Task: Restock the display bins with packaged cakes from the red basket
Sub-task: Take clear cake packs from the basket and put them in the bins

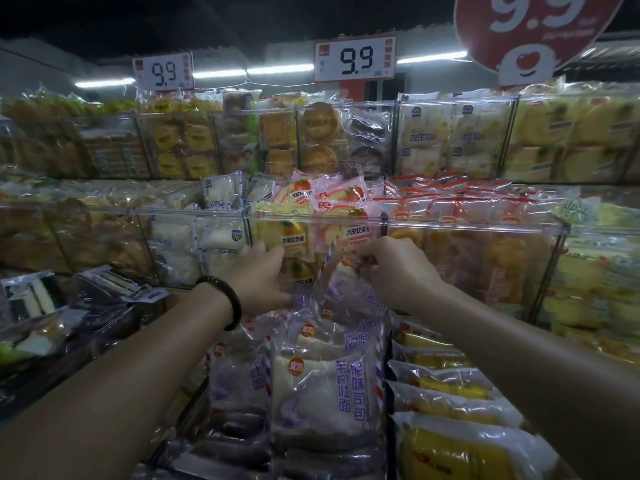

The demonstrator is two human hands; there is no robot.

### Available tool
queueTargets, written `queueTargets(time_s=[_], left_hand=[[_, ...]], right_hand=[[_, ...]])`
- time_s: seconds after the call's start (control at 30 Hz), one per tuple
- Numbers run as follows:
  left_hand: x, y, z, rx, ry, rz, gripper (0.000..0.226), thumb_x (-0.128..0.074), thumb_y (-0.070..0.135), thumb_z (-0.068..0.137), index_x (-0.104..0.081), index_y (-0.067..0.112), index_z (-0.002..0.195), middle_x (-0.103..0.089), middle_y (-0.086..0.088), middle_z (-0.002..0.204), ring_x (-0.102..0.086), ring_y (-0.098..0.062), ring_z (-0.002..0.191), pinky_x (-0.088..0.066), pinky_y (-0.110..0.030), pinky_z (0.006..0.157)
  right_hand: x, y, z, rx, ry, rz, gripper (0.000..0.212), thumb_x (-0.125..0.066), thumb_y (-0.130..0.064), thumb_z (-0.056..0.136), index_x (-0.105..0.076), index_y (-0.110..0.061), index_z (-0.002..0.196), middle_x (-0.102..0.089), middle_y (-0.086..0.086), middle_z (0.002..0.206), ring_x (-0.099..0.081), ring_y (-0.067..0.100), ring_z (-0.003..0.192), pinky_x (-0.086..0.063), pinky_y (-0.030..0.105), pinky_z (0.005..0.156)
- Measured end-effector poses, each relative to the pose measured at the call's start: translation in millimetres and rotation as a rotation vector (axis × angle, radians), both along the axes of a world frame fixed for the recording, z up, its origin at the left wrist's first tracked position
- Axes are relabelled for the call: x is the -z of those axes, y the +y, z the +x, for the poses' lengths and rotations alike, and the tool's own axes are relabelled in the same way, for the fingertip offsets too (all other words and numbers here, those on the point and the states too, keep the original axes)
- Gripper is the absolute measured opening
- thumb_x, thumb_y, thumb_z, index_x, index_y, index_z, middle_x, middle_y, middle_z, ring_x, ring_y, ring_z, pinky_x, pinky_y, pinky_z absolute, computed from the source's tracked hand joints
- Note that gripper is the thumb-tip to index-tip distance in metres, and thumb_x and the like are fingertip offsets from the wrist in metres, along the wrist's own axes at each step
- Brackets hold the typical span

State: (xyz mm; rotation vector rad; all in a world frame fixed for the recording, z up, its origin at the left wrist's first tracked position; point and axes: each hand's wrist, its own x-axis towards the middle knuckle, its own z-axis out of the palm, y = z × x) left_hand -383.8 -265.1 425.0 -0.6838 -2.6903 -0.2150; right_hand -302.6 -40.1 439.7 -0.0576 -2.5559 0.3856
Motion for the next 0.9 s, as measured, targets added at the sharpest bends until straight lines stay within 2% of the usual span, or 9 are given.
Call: queueTargets(time_s=[0.03, 0.1, 0.17, 0.23, 0.3, 0.4, 0.57, 0.73, 0.9], left_hand=[[-2.8, 0.4, 5.8, 0.096, 0.078, 0.033, 0.027, -0.076, 0.043, 0.088, -0.056, 0.032, 0.102, -0.051, 0.008, 0.107, -0.053, -0.016, 0.104, -0.05, -0.029, 0.084], [-4.8, 7.1, 22.9, 0.333, 0.07, 0.088, 0.013, -0.076, 0.038, 0.091, -0.063, 0.036, 0.088, -0.057, 0.013, 0.086, -0.057, -0.006, 0.082, -0.044, -0.021, 0.067], [-1.0, 18.9, 34.8, 0.462, -0.013, 0.04, 0.006, -0.069, 0.04, 0.097, -0.073, 0.037, 0.1, -0.066, 0.016, 0.082, -0.059, 0.001, 0.073, -0.05, -0.021, 0.067], [2.2, 29.9, 36.2, 0.453, -0.094, -0.075, 0.022, -0.059, 0.044, 0.103, -0.072, 0.044, 0.12, -0.068, 0.025, 0.087, -0.06, 0.009, 0.076, -0.05, -0.019, 0.07], [2.4, 38.4, 35.9, 0.396, -0.116, -0.19, 0.03, -0.052, 0.048, 0.104, -0.067, 0.047, 0.129, -0.061, 0.028, 0.082, -0.058, 0.006, 0.079, -0.047, -0.024, 0.072], [3.1, 45.2, 37.8, 0.327, -0.068, -0.34, 0.033, -0.049, 0.055, 0.101, -0.069, 0.044, 0.125, -0.064, 0.02, 0.089, -0.059, -0.009, 0.088, -0.044, -0.028, 0.073], [-5.3, 34.1, 41.2, 0.36, -0.083, -0.327, 0.033, -0.055, 0.061, 0.095, -0.074, 0.043, 0.115, -0.071, 0.02, 0.098, -0.062, -0.008, 0.089, -0.054, -0.03, 0.08], [-17.2, 22.9, 49.3, 0.333, -0.124, -0.361, 0.033, -0.058, 0.062, 0.096, -0.072, 0.048, 0.123, -0.053, 0.021, 0.093, -0.054, -0.011, 0.098, -0.042, -0.029, 0.081], [-17.8, 17.4, 59.4, 0.247, -0.146, -0.394, 0.031, -0.052, 0.074, 0.092, -0.063, 0.066, 0.12, -0.04, 0.01, 0.108, -0.036, -0.021, 0.112, -0.044, -0.044, 0.1]], right_hand=[[-0.1, 0.7, 0.5, -0.001, 0.006, -0.005, 0.031, -0.064, 0.002, 0.092, -0.076, -0.023, 0.105, -0.071, 0.002, 0.101, -0.069, 0.027, 0.085, -0.066, 0.048, 0.075], [-1.8, 0.1, 2.2, -0.004, -0.005, 0.013, 0.035, -0.061, 0.005, 0.092, -0.076, -0.024, 0.104, -0.069, 0.002, 0.099, -0.069, 0.027, 0.084, -0.065, 0.047, 0.074], [-3.3, -1.9, 2.9, -0.002, -0.017, 0.046, 0.032, -0.062, 0.002, 0.091, -0.075, -0.027, 0.096, -0.068, 0.0, 0.095, -0.067, 0.025, 0.081, -0.064, 0.045, 0.072], [-4.1, -2.8, 2.9, 0.0, -0.011, 0.051, 0.027, -0.065, -0.004, 0.093, -0.074, -0.029, 0.092, -0.068, -0.002, 0.093, -0.066, 0.025, 0.08, -0.063, 0.044, 0.072], [-3.7, -2.4, 3.2, -0.004, -0.005, 0.028, 0.027, -0.065, -0.005, 0.093, -0.073, -0.03, 0.089, -0.068, -0.002, 0.092, -0.066, 0.025, 0.081, -0.063, 0.046, 0.073], [-3.9, -1.9, 5.3, -0.008, -0.02, 0.028, 0.03, -0.064, 0.0, 0.092, -0.073, -0.028, 0.091, -0.068, -0.001, 0.092, -0.066, 0.026, 0.081, -0.063, 0.046, 0.073], [-6.6, 0.4, 7.8, -0.048, -0.016, 0.016, 0.028, -0.063, -0.005, 0.096, -0.074, -0.03, 0.093, -0.069, -0.003, 0.094, -0.067, 0.023, 0.084, -0.061, 0.044, 0.073], [-10.9, -1.3, 12.2, -0.081, -0.093, 0.052, 0.03, -0.06, -0.003, 0.096, -0.067, -0.029, 0.085, -0.068, 0.0, 0.097, -0.069, 0.025, 0.085, -0.064, 0.047, 0.076], [-10.4, 1.0, 10.1, -0.027, -0.04, 0.107, 0.031, -0.061, -0.002, 0.096, -0.07, -0.031, 0.093, -0.069, -0.001, 0.094, -0.066, 0.021, 0.076, -0.061, 0.039, 0.064]])
